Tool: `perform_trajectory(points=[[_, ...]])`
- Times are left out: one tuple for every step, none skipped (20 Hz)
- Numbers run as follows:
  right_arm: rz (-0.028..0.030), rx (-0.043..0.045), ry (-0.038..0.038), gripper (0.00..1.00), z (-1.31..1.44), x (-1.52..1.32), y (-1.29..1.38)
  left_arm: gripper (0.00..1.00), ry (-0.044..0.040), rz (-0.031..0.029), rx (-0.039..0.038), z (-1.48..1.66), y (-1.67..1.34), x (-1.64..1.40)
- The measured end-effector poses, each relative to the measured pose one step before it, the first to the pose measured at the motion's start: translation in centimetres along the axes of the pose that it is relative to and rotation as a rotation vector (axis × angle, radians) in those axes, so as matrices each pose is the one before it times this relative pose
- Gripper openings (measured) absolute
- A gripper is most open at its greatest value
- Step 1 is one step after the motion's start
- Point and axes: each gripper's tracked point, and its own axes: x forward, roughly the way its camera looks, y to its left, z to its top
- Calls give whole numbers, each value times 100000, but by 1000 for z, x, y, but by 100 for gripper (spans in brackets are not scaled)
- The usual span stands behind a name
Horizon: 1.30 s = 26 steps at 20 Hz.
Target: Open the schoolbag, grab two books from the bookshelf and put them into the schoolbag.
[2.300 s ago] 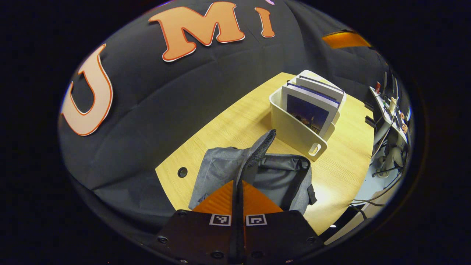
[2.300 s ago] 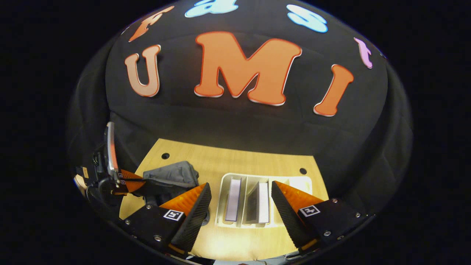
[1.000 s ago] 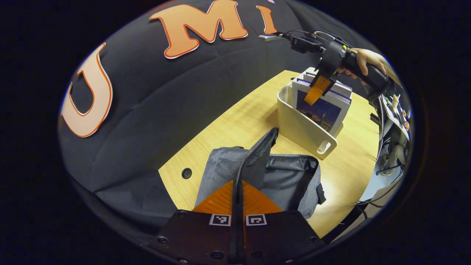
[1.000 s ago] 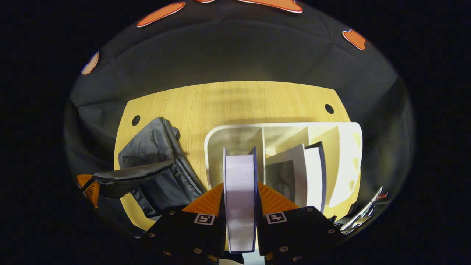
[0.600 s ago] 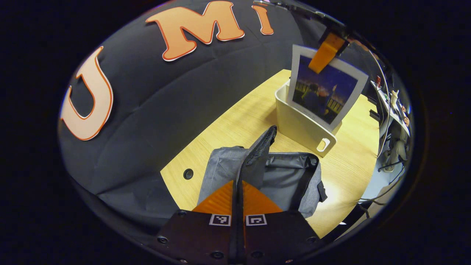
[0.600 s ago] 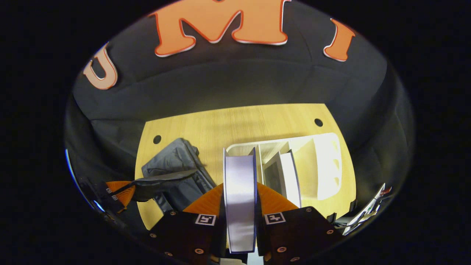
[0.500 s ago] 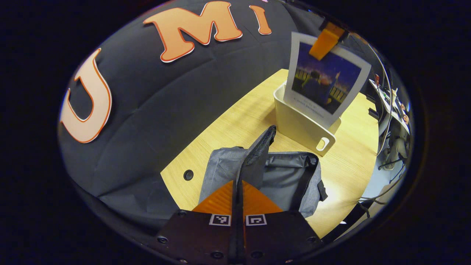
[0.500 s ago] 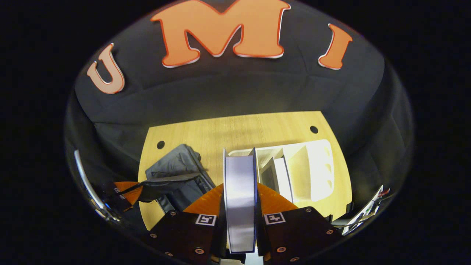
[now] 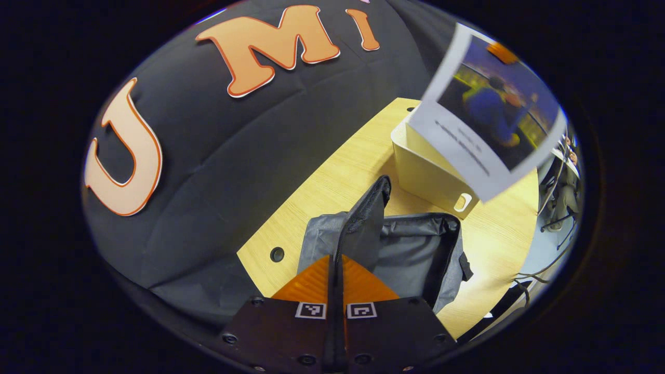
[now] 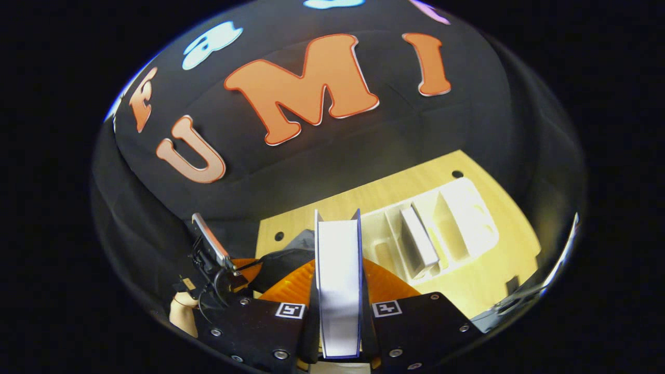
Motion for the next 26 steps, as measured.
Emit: perform_trajectory(points=[[3248, 8138, -272, 33, -1978, 195, -553, 1, -767, 43, -1223, 220, 189, -149], [3074, 8085, 89, 32, -1980, 502, -635, 1, -817, -133, -928, 98, 242, -76], [3314, 7632, -378, 31, -1682, 347, -733, 1, -897, 198, -857, 175, 219, -172], [3166, 5849, 631, 31, -1619, 850, -941, 1, -393, 58, -451, 84, 240, -432], [2137, 6777, -847, 31, -1361, 876, -970, 0, -593, -100, 259, 72, -16, -233], [1691, 6570, -356, 31, -1099, 1110, -872, 1, -452, -49, 710, 111, -11, -327], [1060, 6038, 479, 31, -1174, 1015, -867, 1, -695, -202, 283, 229, -110, -37], [394, 5150, 170, 31, -1091, 1084, -952, 0, -250, -199, 221, 82, -75, -123], [610, 8008, -582, 31, -1384, 2124, -1077, 0, -1102, -784, 461, 336, -299, -192], [745, 3550, -9, 31, -957, 1366, -373, 0, -203, -318, 195, 71, -16, -109], [632, 3057, -190, 31, -738, 1115, -523, 1, -532, -51, 283, 239, -69, -2], [49, 2173, -568, 31, -507, 1075, -437, 1, -608, 43, 241, 13, -135, -205], [-283, 1070, -1092, 31, -335, 1249, -420, 1, -882, 520, 263, 155, 10, -279], [-451, 425, -1008, 31, -322, 976, -195, 1, -1212, 78, 640, 433, -46, -276], [-434, 825, -1147, 31, -311, 943, -176, 0, -962, 26, 654, 234, -118, -348], [80, 1075, -1042, 31, -142, 930, 51, 1, -365, -295, 301, -34, -271, -246], [758, 863, -219, 31, -355, 793, 347, 1, -274, -469, 375, 192, -213, -183], [967, 1374, -636, 31, -423, 1141, 585, 1, -32, -390, 407, -80, -201, -136], [96, 766, -714, 31, -336, 884, 357, 1, -101, -137, 390, -81, -90, 33], [-680, -135, 276, 31, -563, 972, 150, 1, -177, 116, 193, 53, -135, -26], [-900, -180, 151, 31, -474, 933, 100, 1, 141, -40, 344, -46, -90, -58], [150, -121, 18, 31, -454, 660, 315, 1, 32, -138, 714, 36, -136, -36], [1164, 232, -370, 31, -305, 971, 456, 1, -359, -172, 672, 16, -112, 56], [549, -48, -672, 31, -209, 934, 397, 1, -178, 12, 856, 62, -157, 40], [183, -923, -922, 31, -171, 950, 85, 1, -224, 400, 829, 40, -97, 18], [-678, 189, -823, 31, -157, 739, -49, 1, -64, -180, 680, 109, -273, -60]])
